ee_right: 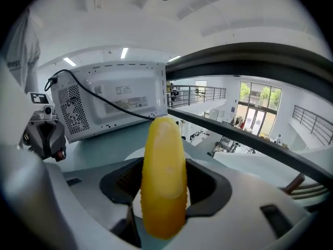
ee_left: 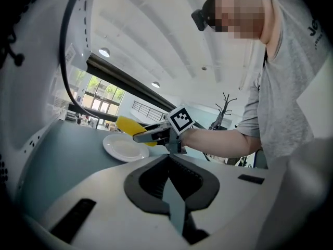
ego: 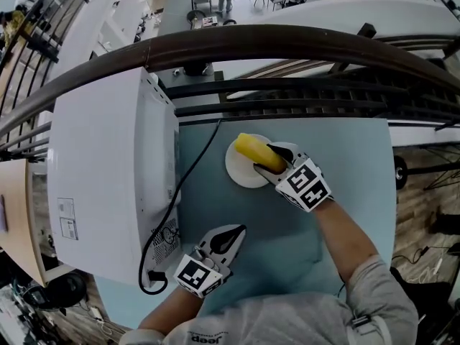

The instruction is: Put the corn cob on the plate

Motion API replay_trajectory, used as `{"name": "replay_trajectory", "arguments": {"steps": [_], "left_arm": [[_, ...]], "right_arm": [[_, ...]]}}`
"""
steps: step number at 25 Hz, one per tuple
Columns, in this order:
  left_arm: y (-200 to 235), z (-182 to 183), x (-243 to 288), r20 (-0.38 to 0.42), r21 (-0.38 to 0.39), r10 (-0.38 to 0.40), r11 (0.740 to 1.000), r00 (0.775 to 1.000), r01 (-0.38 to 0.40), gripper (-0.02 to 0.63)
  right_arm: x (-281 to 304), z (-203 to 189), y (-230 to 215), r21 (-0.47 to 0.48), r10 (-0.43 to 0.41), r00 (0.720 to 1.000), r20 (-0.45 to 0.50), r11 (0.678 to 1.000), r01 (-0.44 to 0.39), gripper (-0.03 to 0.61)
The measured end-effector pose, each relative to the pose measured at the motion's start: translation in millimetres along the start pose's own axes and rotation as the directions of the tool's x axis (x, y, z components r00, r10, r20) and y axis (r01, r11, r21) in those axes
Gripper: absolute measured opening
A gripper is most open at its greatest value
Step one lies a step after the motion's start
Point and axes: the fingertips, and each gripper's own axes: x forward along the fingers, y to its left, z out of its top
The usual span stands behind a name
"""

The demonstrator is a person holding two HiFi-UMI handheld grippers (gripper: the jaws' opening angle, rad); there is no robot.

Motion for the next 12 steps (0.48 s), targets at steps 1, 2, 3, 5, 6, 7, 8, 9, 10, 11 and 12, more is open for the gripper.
{"name": "replay_trajectory", "arguments": {"steps": [1,2,3,5,6,7,8,9,10,11,12], "left_arm": [[1.1,-1.3,0.7,0.000,0.002,0.002,1.000,1.000,-0.002,0.012],[2.4,-2.7,1.5,0.001,0.002,0.005,1.000,1.000,-0.005,0.012],[3.7,-4.0,2.2,0.002,0.000,0.007,1.000,1.000,-0.007,0.012],[6.0,-6.7,3.6,0.000,-0.002,0.008,1.000,1.000,-0.008,0.012],[6.7,-8.0,4.0,-0.002,-0.001,0.007,1.000,1.000,-0.007,0.012],[7.0,-9.2,4.3,-0.003,0.000,0.006,1.000,1.000,-0.006,0.012],[7.1,-10.1,4.7,-0.002,-0.002,0.004,1.000,1.000,-0.004,0.012],[7.0,-10.8,5.1,-0.001,-0.004,0.003,1.000,1.000,-0.003,0.012],[6.9,-11.5,5.4,-0.002,-0.006,0.002,1.000,1.000,-0.002,0.012],[6.6,-12.1,5.5,-0.004,-0.006,0.001,1.000,1.000,-0.001,0.012],[6.4,-12.5,5.5,-0.005,-0.006,0.000,1.000,1.000,0.000,0.012]], "right_arm": [[2.4,0.1,0.8,-0.013,0.000,1.000,-0.008,1.000,0.000,0.252],[4.7,-2.0,1.4,-0.021,0.001,1.000,-0.019,1.000,-0.001,0.252],[6.8,-4.9,1.5,-0.027,0.001,1.000,-0.030,1.000,-0.002,0.252],[9.9,-8.7,0.3,-0.031,0.000,0.999,-0.040,1.000,-0.001,0.252],[10.8,-9.8,-0.2,-0.030,-0.001,0.999,-0.042,1.000,0.000,0.252],[11.4,-10.9,-0.6,-0.030,-0.001,0.999,-0.044,1.000,0.000,0.252],[11.7,-11.9,-0.7,-0.032,-0.002,0.999,-0.046,0.999,0.001,0.252],[11.9,-13.0,-0.8,-0.036,-0.003,0.999,-0.049,0.999,0.001,0.252],[12.2,-13.9,-0.8,-0.040,-0.004,0.999,-0.051,0.999,0.002,0.252],[12.8,-14.5,-0.6,-0.042,-0.004,0.999,-0.053,0.999,0.002,0.252],[13.4,-14.9,-0.4,-0.043,-0.004,0.999,-0.054,0.999,0.002,0.252]]}}
